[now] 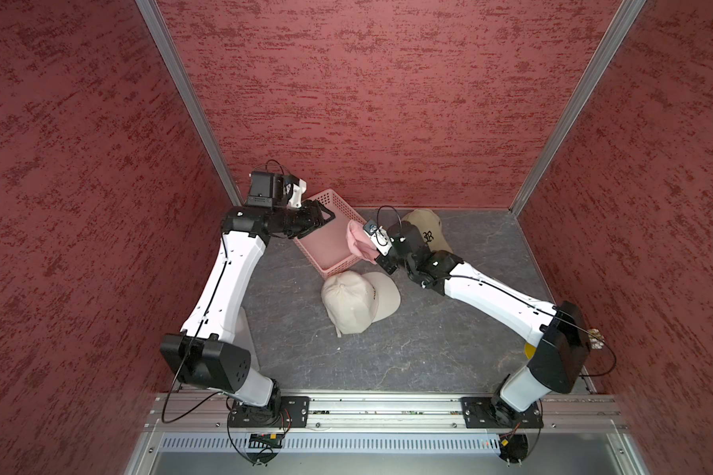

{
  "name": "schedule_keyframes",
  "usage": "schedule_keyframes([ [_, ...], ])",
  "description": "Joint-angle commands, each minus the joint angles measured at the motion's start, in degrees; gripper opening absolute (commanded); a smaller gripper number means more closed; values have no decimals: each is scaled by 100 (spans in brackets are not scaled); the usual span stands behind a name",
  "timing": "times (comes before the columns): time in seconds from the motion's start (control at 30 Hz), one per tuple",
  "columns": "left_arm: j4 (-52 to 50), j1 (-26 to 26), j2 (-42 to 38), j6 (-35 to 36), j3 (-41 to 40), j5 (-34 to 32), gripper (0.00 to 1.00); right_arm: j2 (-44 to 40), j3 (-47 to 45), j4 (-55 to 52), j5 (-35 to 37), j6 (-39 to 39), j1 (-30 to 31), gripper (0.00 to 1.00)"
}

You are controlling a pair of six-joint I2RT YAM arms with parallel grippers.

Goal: Turn the baseball cap inside out
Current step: Pick up the baseball cap from the basket.

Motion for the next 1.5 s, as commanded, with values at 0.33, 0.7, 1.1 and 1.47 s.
schedule_keyframes([
  [0.33, 830, -295, -1107, 4968, -1074, 1071, 67, -201, 1726, -2657, -4400, -928, -793, 0],
  [0.7, -802, -898, -355, 6141, -534, 1605, 64, -135, 2001, -3434, -5073, -2173, -805, 0],
  [1.1, -1086, -1262, -158, 6228, -523, 1651, 55, 633, 3347, -4300, -5439, -2837, -811, 0],
  [1.47, -1168, -1500, 163, 5943, -225, 1666, 0, 775, 3418, -3240, -4626, -1847, -884, 18],
])
